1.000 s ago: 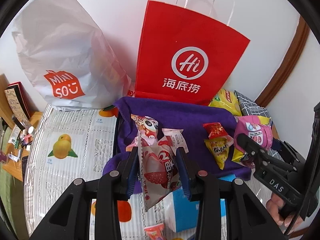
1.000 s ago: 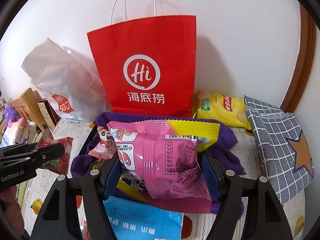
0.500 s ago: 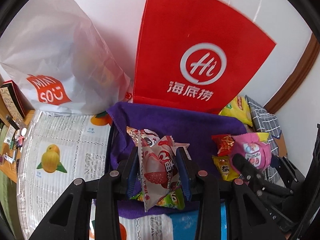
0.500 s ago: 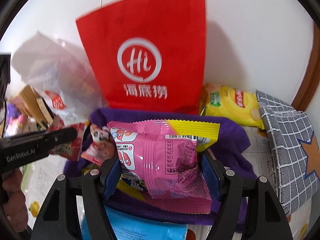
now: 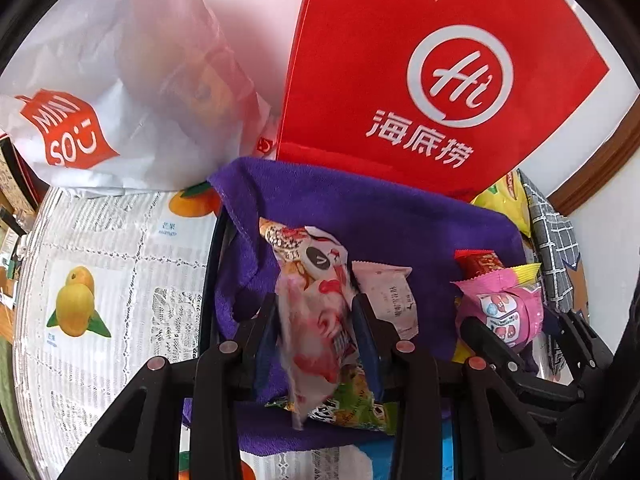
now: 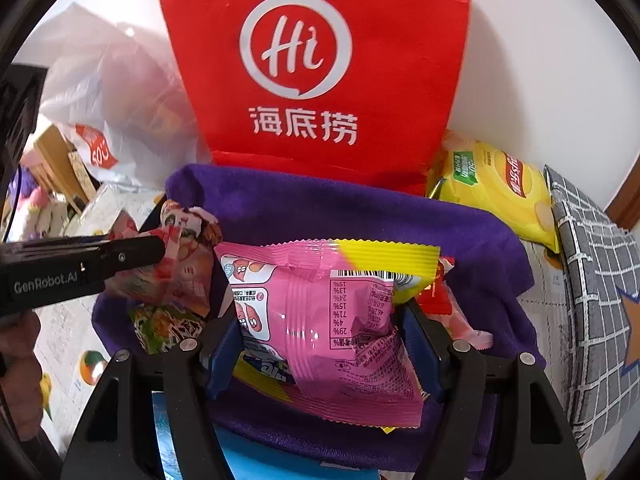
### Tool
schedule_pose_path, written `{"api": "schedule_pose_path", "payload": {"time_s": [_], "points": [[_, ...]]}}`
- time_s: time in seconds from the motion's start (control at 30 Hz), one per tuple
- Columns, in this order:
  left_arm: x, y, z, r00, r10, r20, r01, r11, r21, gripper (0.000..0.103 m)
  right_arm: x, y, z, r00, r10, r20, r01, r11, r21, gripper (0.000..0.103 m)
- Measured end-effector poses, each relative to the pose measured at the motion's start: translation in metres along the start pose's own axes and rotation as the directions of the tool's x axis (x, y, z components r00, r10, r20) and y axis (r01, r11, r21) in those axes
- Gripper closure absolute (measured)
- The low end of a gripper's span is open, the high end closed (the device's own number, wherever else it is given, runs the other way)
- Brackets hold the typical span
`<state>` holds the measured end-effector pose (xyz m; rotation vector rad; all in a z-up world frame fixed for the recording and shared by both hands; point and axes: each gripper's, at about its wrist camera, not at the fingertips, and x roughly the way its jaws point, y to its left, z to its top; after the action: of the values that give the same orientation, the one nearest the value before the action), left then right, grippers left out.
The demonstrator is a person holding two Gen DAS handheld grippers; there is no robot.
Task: Organize snacks
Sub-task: 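Open the left tool over the towel while right tool drops the pink bag onto the towel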
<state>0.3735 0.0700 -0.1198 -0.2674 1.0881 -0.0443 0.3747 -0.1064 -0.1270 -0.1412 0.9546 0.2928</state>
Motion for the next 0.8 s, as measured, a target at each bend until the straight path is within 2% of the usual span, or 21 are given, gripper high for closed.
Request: {"api": "schedule_pose_path", "payload": {"time_s": [0.53,0.73,0.8], "points": [[0.005,-0.003,-0.003,1.0,-0.01,-0.004,0.01,1.0,0.025,0.068,0.001,-0.004,-0.002,0.999,-0.034,0.014,0.034,0.999,-0.032,0.03],[0.005,-0.005,-0.002,1.0,-0.011,-0.002,0.011,1.0,0.029,0.068,-0.01,-0.006,0.0,1.0,-0.007,0.021,0.007,1.0,-0.001,0.03],[0.005,-0.004,-0.002,1.0,-0.019,-0.005,0.019,1.0,0.023,0.068,-0.015,-0.002,0.0,0.999,0.037,0.009,-0.037,0.999,-0.005,0.03]]}}
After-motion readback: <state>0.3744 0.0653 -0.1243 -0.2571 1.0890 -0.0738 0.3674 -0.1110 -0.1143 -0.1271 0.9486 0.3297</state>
